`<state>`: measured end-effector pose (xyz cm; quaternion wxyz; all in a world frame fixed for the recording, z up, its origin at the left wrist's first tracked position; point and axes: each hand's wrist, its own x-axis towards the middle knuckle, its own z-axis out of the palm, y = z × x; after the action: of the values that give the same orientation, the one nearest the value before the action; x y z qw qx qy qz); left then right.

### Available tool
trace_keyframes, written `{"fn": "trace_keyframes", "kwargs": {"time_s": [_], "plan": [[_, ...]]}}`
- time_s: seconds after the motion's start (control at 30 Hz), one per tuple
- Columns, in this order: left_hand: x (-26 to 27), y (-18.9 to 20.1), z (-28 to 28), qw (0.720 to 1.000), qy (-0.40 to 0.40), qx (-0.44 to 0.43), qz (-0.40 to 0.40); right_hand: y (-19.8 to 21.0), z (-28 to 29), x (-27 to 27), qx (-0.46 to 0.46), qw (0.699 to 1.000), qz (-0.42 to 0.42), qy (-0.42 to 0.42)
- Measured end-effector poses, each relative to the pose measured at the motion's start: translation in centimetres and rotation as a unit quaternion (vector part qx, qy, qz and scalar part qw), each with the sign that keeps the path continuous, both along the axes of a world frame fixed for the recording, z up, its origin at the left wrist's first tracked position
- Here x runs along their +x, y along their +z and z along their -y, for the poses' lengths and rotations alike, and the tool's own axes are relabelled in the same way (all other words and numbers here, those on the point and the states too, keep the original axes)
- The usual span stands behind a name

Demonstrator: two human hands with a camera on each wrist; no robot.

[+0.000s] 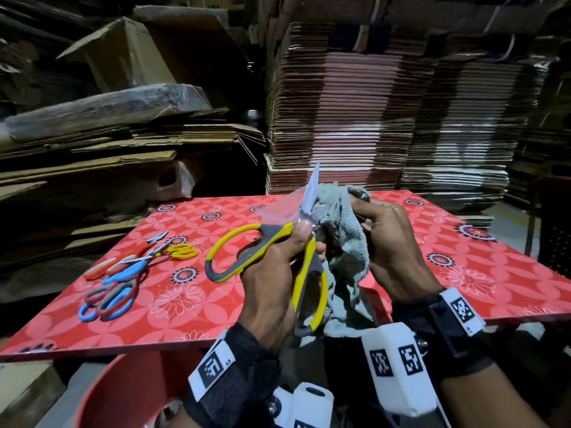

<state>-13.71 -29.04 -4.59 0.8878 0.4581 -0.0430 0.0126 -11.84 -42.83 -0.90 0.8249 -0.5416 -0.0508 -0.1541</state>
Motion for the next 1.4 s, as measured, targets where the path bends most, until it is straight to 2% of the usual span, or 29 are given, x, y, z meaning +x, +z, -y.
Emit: {"fn": "trace_keyframes", "kwargs": {"time_s": [0.17,0.3,0.4,0.5,0.67,0.77,0.87,0.93,1.2,1.4], "plan": [[0.2,0.4,0.4,1.000,0.009,0.003,0.004,0.2,-0.1,0.3,0.019,1.000,0.002,-0.002],[0.4,-0.1,0.5,1.000,0.000,0.010,0.007,-0.3,0.2,1.4,-0.034,0.996,0.006,-0.081],[0.6,-0.9,-0.3,1.000,-0.005,0.006,0.007,0.0,1.8,2.5,0.011,0.993,0.004,-0.118],[1.2,-1.1,-1.5,1.000,0.003,0.000,0.005,0.4,3.1,2.7,0.024,0.995,0.006,-0.096],[1.6,-0.5,-1.8,0.999,0.021,-0.031,0.029,-0.7,2.2,2.1,-0.064,0.996,0.037,-0.049],[1.8,-0.6,-1.8,0.998,0.016,-0.058,0.024,-1.2,1.3,1.4,-0.089,0.994,0.056,0.006],[1.8,-0.7,-1.6,0.999,0.013,-0.040,0.014,-1.5,0.3,0.6,-0.082,0.991,0.072,0.083],[1.7,-0.5,-1.5,0.999,0.020,-0.046,0.007,-1.9,-0.4,0.6,-0.081,0.988,0.079,0.103],[1.3,-0.8,-1.0,0.999,0.011,-0.041,0.015,-2.6,-2.0,1.4,-0.098,0.989,0.070,0.090],[1.2,-1.1,-0.7,0.999,0.033,-0.032,-0.001,-2.0,-2.3,1.1,-0.056,0.994,0.036,0.082]]}}
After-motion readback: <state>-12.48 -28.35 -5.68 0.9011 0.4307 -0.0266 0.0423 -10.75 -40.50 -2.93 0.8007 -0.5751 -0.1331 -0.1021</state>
